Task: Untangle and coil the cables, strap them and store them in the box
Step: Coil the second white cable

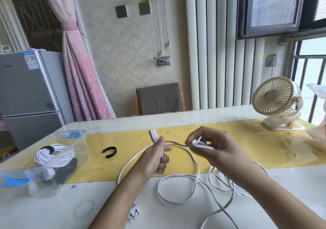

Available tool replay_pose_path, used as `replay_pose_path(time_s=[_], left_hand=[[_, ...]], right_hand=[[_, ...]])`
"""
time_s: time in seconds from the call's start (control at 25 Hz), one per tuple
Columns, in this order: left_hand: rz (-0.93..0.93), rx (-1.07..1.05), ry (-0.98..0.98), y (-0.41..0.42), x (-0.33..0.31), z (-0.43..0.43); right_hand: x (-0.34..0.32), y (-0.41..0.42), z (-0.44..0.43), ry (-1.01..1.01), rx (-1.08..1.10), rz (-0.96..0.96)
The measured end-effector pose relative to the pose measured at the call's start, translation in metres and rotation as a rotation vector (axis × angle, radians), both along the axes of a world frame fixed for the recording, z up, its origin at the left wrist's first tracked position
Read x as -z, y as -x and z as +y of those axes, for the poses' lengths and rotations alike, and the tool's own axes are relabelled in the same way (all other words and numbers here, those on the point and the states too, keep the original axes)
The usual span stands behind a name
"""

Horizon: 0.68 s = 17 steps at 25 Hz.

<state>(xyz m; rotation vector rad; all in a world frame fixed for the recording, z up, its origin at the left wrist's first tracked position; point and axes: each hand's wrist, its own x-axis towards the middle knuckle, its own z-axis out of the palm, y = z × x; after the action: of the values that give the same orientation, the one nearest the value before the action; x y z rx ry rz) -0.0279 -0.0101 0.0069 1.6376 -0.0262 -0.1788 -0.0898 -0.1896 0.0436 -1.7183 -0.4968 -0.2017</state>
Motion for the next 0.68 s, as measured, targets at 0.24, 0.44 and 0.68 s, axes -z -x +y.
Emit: replay_pose_path(time_s=[0.24,0.44,0.68], left_hand=[[-0.168,-0.406,0.457,-0.011,-0.014,0.024],[-0.304,-0.597,0.717,-0.013,-0.025,0.049],[-0.224,-0.662,0.992,-0.026,-0.021,0.07]], right_hand=[[0.025,-0.004,0.009,0.586,0.224,-0.52],[0.025,-0.007,0.009,0.536,0.197,-0.442],[-0.002,0.0,-0.01,0.03,0.275,-0.331]])
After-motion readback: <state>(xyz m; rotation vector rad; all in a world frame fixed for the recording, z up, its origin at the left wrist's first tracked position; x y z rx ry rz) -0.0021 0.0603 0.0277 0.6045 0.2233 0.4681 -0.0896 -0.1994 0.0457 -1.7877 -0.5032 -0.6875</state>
